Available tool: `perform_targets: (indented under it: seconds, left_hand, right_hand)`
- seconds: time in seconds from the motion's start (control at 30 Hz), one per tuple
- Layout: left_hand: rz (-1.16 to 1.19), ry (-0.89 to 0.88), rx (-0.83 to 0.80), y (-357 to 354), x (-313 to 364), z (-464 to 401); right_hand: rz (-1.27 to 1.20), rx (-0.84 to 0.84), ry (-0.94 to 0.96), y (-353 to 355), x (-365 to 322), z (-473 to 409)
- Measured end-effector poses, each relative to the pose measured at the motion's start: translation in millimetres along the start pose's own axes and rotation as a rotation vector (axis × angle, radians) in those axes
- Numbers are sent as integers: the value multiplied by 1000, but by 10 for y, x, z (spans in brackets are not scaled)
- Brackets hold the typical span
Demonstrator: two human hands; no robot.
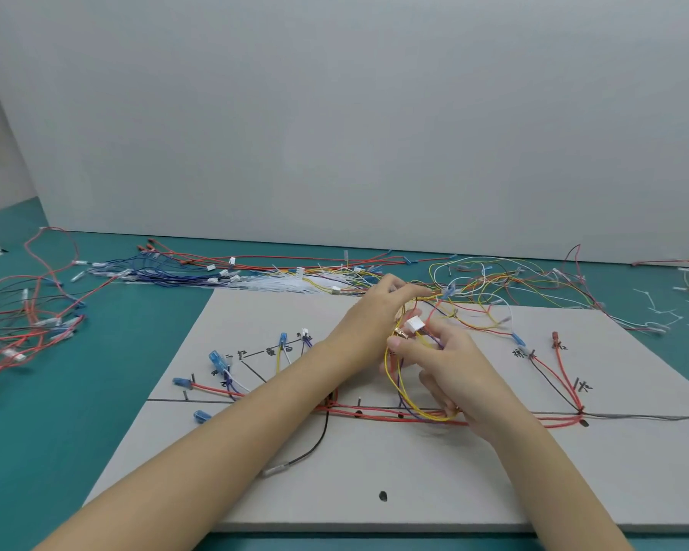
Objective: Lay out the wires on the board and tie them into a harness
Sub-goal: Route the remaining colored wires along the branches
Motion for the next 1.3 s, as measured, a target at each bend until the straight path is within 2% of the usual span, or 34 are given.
perform_targets:
  seconds: [0.13,0.27,0.37,0.57,0.73,0.83,0.93,1.1,1.3]
  left_hand:
    - [258,90,87,48,-26,-2]
    - [467,241,162,122,-70,-8]
    - [590,322,150,136,-59,-12]
    - [696,343,140,149,-2,-21]
    - [950,480,-18,148,15,-24]
    - [903,476,-12,161,-27,5]
    - [851,465,-9,147,-24,26]
    - [908,430,-63,82,78,18]
    - [1194,491,-176,83,168,68]
  right_hand:
    - [-115,-61,-78,66,6,-10]
    - [-210,38,-79,141,11,-45]
    - [-311,92,-34,184,-11,-57]
    - [-489,205,5,313,-63,-70]
    - [-590,247,8,373,-79,-65]
    - [-621,287,8,430,-75,-68]
    - [-612,255,-21,429,-54,-69]
    - [-453,131,6,316,-66,-61]
    - [-339,7,5,244,-69,-47]
Point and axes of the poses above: each hand's wrist, its own z-axis away from the middle knuckle, its own y-axis out of the back of the hand, x = y × z, the point moved 3 cm from there along -z, towards the middle knuckle, and after that the axes turned 4 degrees about x, right-handed, at the moved point
